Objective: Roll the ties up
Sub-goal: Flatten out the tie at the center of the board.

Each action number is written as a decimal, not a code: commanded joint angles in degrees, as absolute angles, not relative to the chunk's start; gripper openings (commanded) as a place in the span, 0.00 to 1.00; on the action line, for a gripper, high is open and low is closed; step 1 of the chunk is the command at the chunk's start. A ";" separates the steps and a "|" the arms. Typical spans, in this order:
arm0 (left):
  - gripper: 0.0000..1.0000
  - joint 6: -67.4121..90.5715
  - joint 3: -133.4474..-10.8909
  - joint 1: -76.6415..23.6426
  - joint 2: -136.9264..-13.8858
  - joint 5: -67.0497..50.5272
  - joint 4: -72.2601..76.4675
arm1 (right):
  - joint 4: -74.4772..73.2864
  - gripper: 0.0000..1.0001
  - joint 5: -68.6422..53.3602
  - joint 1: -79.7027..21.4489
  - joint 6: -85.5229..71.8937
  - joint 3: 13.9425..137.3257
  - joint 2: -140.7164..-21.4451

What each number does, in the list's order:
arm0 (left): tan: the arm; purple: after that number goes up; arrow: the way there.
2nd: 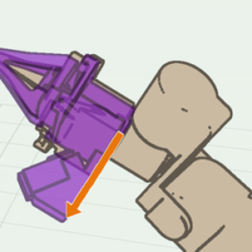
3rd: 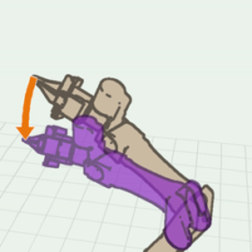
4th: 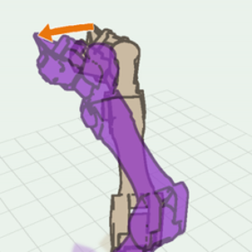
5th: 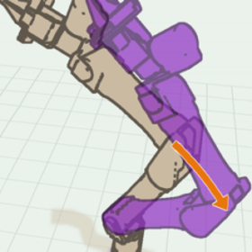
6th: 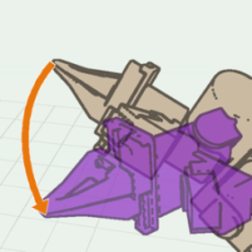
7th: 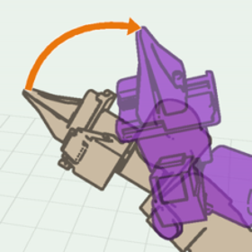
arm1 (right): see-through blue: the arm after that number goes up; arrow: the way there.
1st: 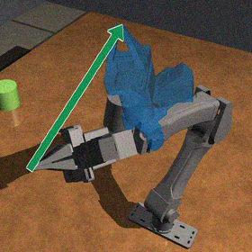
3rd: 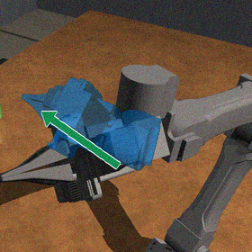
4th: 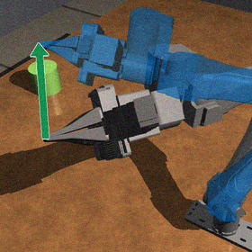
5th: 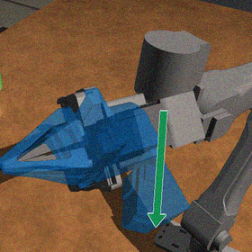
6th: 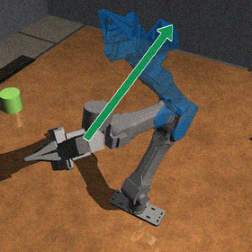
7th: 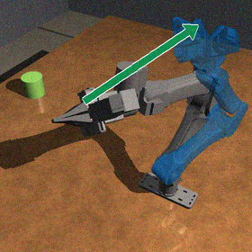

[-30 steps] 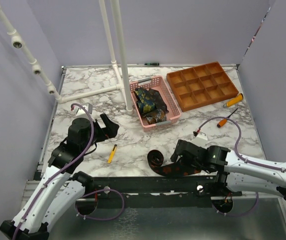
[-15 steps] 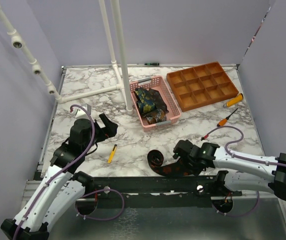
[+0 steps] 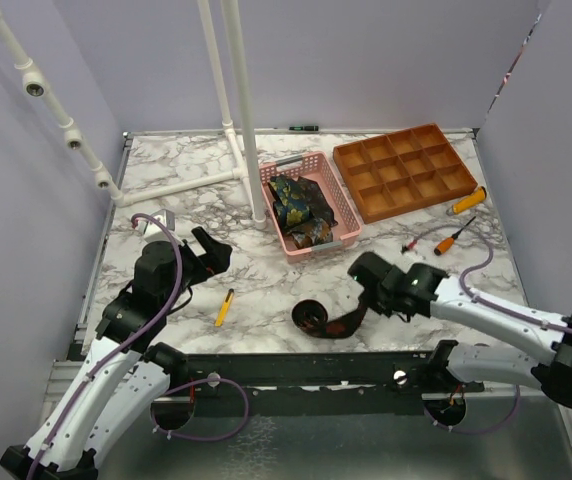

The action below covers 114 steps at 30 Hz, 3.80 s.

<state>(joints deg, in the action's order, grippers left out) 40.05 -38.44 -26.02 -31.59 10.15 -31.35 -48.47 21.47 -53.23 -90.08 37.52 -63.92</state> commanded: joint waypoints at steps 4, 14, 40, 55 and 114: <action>0.99 40.85 -40.57 -26.19 -32.99 12.30 -27.31 | -41.58 0.00 36.86 -52.90 -34.34 82.72 -58.21; 0.99 42.53 -41.85 -26.12 -30.48 18.00 -22.67 | -35.74 0.00 17.63 -52.90 -14.24 102.57 -61.37; 0.99 40.74 -41.22 -26.18 -20.46 28.91 -27.40 | -5.96 0.00 22.65 -52.86 -23.05 83.32 -56.81; 0.99 47.84 -34.08 -26.16 -22.27 27.08 -26.59 | -46.71 0.00 65.85 -52.81 -64.53 30.59 -16.62; 0.99 63.40 -23.68 -31.03 -32.28 14.73 -32.28 | -50.24 1.00 32.10 -21.37 -46.98 46.97 -67.40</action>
